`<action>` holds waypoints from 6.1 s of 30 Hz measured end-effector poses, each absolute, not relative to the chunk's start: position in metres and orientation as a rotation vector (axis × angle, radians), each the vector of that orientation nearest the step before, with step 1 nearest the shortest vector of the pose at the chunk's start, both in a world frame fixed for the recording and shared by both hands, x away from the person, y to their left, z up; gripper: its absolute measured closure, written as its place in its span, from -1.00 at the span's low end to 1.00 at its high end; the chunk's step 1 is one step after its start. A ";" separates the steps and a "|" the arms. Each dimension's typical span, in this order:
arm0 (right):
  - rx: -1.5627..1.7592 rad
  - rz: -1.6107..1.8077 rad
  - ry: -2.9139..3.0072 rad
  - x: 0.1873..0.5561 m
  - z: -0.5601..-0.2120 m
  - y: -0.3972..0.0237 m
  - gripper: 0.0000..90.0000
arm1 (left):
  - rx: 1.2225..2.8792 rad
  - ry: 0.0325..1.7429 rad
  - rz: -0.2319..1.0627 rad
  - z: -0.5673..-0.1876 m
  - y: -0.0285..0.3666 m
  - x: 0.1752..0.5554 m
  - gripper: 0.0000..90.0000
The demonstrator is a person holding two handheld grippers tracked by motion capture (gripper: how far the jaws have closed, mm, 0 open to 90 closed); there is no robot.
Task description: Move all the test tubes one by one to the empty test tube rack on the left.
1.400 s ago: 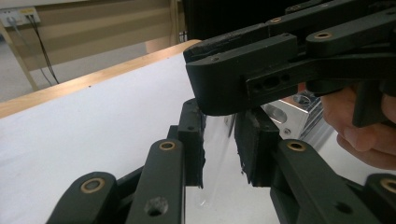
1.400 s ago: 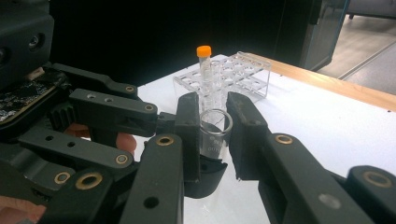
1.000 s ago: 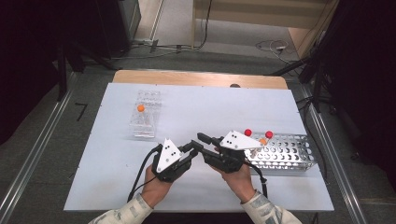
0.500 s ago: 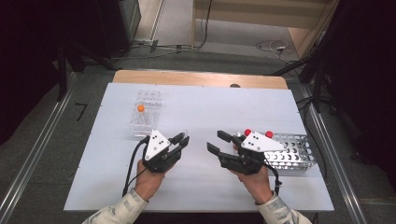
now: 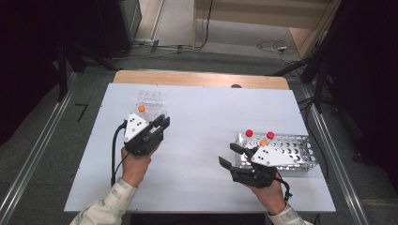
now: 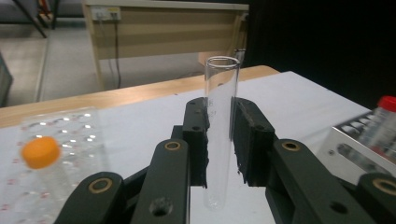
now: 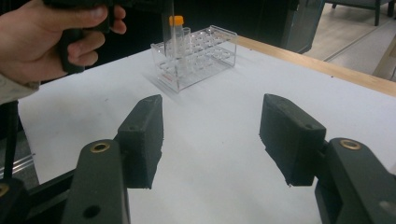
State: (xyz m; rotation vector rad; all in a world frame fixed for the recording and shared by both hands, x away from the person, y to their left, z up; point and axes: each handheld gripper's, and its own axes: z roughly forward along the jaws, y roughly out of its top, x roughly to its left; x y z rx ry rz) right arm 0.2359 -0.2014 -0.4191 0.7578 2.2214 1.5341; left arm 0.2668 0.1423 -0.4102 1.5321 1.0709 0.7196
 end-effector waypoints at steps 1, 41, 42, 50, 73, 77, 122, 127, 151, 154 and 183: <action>0.759 1.531 2.223 0.235 -0.420 -0.203 -0.16 | 1.528 1.080 0.733 -0.410 0.146 0.269 0.69; 0.784 1.513 2.206 0.229 -0.424 -0.217 -0.14 | 1.530 1.235 0.912 -0.446 0.173 0.299 0.68; 0.784 1.513 2.205 0.229 -0.424 -0.217 -0.14 | 1.535 1.241 0.912 -0.447 0.173 0.299 0.68; 0.782 1.513 2.206 0.229 -0.424 -0.217 -0.14 | 1.576 1.275 0.901 -0.453 0.171 0.298 0.68; 0.822 1.509 2.145 0.227 -0.421 -0.234 -0.15 | 1.558 1.268 0.841 -0.442 0.168 0.279 -0.32; 0.844 1.500 2.117 0.228 -0.419 -0.242 -0.15 | 1.546 1.261 0.811 -0.439 0.164 0.273 -0.50; 1.054 1.268 1.982 0.260 -0.452 -0.282 0.22 | 1.611 1.176 0.759 -0.447 0.144 0.249 -0.56; 1.069 1.248 1.997 0.263 -0.458 -0.281 0.28 | 1.614 1.174 0.759 -0.447 0.144 0.249 -0.56; 1.051 1.268 1.968 0.259 -0.444 -0.282 0.57 | 1.615 1.160 0.748 -0.447 0.142 0.249 -0.63; 1.038 1.281 1.951 0.256 -0.434 -0.282 0.57 | 1.617 1.157 0.748 -0.447 0.141 0.248 -0.63; 0.841 1.453 2.115 0.247 -0.418 -0.202 0.58 | 1.613 1.081 0.706 -0.437 0.125 0.238 -0.59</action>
